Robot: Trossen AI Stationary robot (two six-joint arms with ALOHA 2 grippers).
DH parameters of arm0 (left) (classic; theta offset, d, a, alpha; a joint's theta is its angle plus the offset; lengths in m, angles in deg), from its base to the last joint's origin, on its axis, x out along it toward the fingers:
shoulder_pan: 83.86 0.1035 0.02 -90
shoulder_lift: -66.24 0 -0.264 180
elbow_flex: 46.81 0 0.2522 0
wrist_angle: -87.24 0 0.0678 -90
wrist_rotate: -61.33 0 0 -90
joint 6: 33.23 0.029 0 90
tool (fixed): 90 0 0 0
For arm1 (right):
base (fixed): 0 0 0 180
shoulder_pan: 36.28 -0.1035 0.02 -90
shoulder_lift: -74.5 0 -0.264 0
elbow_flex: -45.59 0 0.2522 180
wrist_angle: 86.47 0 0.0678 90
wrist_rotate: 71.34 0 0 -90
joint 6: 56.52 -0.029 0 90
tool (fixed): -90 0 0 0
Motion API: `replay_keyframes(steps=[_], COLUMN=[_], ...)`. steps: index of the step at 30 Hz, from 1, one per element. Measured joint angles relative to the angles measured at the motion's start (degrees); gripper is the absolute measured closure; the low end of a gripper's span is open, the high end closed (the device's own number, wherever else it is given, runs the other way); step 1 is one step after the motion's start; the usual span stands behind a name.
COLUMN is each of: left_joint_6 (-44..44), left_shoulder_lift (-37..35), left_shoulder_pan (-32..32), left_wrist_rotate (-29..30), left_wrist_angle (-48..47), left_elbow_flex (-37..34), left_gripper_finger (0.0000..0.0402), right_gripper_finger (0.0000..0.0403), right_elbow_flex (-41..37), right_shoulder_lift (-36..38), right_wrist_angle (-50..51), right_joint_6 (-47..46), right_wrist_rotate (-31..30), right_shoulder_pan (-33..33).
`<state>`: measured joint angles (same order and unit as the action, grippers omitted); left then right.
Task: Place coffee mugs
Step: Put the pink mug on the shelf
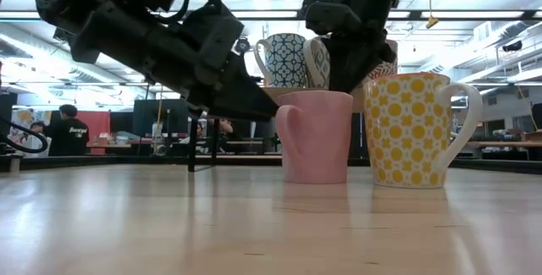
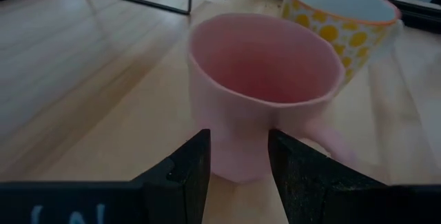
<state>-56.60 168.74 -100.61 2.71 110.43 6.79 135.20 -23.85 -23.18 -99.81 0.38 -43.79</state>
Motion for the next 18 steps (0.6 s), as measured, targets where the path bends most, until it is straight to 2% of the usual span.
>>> replay_keyframes(steps=[13, 18], left_joint_6=[0.0, 0.0], left_shoulder_lift=[0.0, 0.0], left_shoulder_pan=[0.9, 0.8], left_wrist_rotate=[0.0, 0.0], left_wrist_angle=[0.5, 0.5], left_elbow_flex=[0.0, 0.0], left_gripper_finger=[0.0248, 0.0248], right_gripper_finger=[0.0306, 0.0306], right_elbow_flex=[-0.1, -2.9], right_shoulder_lift=[0.0, 0.0], right_wrist_angle=[-0.3, -1.2], right_joint_6=[0.1, 0.0], right_wrist_rotate=[-3.7, -4.5], right_shoulder_pan=[-1.2, -1.2])
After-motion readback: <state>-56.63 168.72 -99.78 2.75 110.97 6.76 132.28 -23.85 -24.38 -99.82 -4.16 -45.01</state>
